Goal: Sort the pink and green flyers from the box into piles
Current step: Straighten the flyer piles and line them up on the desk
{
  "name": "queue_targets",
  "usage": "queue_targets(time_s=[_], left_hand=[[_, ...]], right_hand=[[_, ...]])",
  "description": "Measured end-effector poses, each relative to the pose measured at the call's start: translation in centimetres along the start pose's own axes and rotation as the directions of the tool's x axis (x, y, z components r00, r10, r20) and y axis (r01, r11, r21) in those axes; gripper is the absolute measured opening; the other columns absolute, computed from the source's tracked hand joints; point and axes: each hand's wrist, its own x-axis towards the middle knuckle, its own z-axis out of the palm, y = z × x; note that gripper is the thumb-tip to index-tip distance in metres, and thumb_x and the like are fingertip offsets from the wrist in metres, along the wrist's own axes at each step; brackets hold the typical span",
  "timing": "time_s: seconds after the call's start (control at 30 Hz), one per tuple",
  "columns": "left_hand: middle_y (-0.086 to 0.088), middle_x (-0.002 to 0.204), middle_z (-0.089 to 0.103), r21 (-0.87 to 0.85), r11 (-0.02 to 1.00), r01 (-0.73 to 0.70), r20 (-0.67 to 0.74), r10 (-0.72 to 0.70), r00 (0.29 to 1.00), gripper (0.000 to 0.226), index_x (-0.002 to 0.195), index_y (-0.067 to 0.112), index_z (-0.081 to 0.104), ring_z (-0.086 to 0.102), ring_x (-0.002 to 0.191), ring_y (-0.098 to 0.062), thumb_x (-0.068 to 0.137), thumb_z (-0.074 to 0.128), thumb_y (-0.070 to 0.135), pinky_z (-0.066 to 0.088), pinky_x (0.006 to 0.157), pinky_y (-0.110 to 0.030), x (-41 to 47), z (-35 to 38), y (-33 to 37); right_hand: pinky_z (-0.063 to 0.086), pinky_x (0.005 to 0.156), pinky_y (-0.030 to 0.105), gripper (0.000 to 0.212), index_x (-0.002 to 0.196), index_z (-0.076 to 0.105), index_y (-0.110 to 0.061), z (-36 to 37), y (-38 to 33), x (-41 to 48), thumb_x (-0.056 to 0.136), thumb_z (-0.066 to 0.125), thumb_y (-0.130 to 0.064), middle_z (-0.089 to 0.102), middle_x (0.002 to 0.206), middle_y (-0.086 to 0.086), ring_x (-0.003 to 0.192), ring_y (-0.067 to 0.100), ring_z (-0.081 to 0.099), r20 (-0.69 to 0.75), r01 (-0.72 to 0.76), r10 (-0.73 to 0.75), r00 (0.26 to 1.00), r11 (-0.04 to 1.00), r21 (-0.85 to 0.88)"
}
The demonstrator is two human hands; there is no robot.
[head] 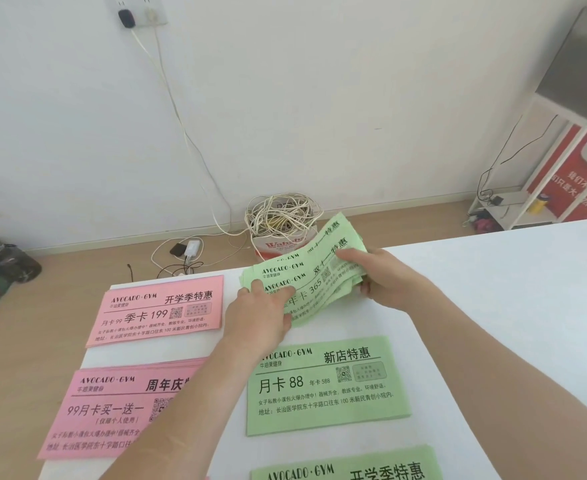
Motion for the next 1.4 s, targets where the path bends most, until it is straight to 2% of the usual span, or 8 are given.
queue_targets(time_s=[0.13, 0.3, 0.47, 0.57, 0.67, 1.1, 1.3, 1.4], left_hand=[[-0.009, 0.119, 0.044, 0.023, 1.000, 0.007, 0.049, -0.008, 0.999, 0.046, 0.139, 0.045, 0.030, 0.048, 0.107, -0.030, 0.095, 0.043, 0.046, 0.047, 0.083, -0.038, 0.4, -0.1, 0.0], [-0.006, 0.120, 0.042, -0.050, 0.998, 0.045, 0.048, -0.042, 0.998, 0.046, 0.136, 0.046, 0.033, 0.042, 0.112, -0.027, 0.092, 0.047, 0.048, 0.047, 0.086, -0.038, 0.5, 0.2, -0.2], [-0.010, 0.137, 0.036, -0.408, 0.908, 0.095, -0.284, -0.225, 0.932, 0.076, 0.142, 0.021, 0.029, 0.037, 0.124, -0.028, 0.080, 0.073, 0.027, 0.038, 0.098, -0.035, 0.1, 1.2, -0.6], [-0.003, 0.134, 0.049, -0.844, 0.529, 0.086, -0.182, -0.434, 0.882, 0.083, 0.142, 0.018, 0.031, 0.048, 0.122, -0.020, 0.074, 0.079, 0.010, 0.038, 0.103, -0.035, 1.1, 0.6, -0.9], [-0.005, 0.109, 0.070, -0.992, 0.016, 0.124, 0.110, -0.353, 0.929, 0.038, 0.110, 0.017, 0.061, 0.065, 0.104, -0.023, 0.080, 0.069, -0.006, 0.049, 0.096, -0.042, 2.1, -0.1, -0.7], [0.007, 0.100, 0.064, -0.984, 0.158, -0.083, -0.135, -0.354, 0.925, 0.044, 0.092, 0.024, 0.057, 0.060, 0.095, -0.011, 0.071, 0.075, -0.010, 0.050, 0.072, -0.020, 1.5, 0.0, -0.7], [0.003, 0.091, 0.067, -0.984, 0.002, -0.179, -0.170, -0.319, 0.932, 0.049, 0.094, 0.017, 0.052, 0.065, 0.078, -0.003, 0.072, 0.062, -0.026, 0.050, 0.060, -0.016, 2.0, -0.9, -0.4], [0.017, 0.089, 0.065, -0.975, 0.106, -0.198, -0.220, -0.285, 0.933, 0.061, 0.103, 0.024, 0.051, 0.061, 0.086, -0.006, 0.070, 0.062, -0.025, 0.049, 0.065, -0.017, 1.7, -0.6, -0.8]], right_hand=[[0.039, 0.080, 0.038, 0.037, 0.111, 0.066, -0.004, -1.7, 0.2, 0.7, 0.077, 0.074, -0.018, 0.073, 0.104, 0.012, 0.101, 0.033, 0.067, -0.054, -0.029, 0.022, 0.998, 0.990, -0.135], [0.056, 0.077, 0.034, 0.031, 0.105, 0.068, -0.016, -1.1, -0.2, 0.6, 0.081, 0.059, 0.001, 0.072, 0.101, 0.003, 0.090, 0.023, 0.068, -0.161, 0.069, -0.198, 0.967, 0.811, -0.581], [0.051, 0.071, 0.023, 0.037, 0.092, 0.066, -0.025, -2.3, 0.7, -1.4, 0.083, 0.059, 0.010, 0.070, 0.092, -0.008, 0.084, 0.009, 0.066, -0.207, 0.221, -0.343, 0.916, 0.863, -0.454], [0.052, 0.078, 0.027, 0.036, 0.094, 0.066, -0.022, -3.9, 1.8, -2.7, 0.083, 0.061, 0.012, 0.072, 0.097, -0.004, 0.091, 0.016, 0.067, -0.262, 0.281, -0.347, 0.900, 0.924, -0.260], [0.052, 0.084, 0.032, 0.037, 0.099, 0.066, -0.021, -4.1, 2.8, -3.0, 0.083, 0.061, 0.012, 0.072, 0.103, -0.001, 0.099, 0.020, 0.067, -0.283, 0.297, -0.342, 0.896, 0.936, -0.189], [0.055, 0.085, 0.040, 0.083, 0.133, 0.028, -0.052, -1.2, 3.3, -3.9, 0.080, 0.059, 0.005, 0.058, 0.105, 0.008, 0.095, 0.024, 0.065, -0.282, 0.583, -0.621, 0.731, 0.784, -0.214], [0.028, 0.098, 0.004, 0.097, 0.147, 0.016, -0.038, -0.4, 3.6, -3.3, 0.076, 0.063, 0.008, 0.042, 0.131, -0.009, 0.120, -0.012, 0.035, -0.187, 0.619, -0.848, 0.495, 0.496, -0.609], [0.029, 0.086, -0.003, 0.094, 0.149, 0.018, -0.039, -0.9, 3.9, -3.6, 0.078, 0.064, 0.001, 0.044, 0.123, 0.005, 0.106, -0.016, 0.037, -0.101, 0.574, -0.886, 0.453, 0.376, -0.728]])
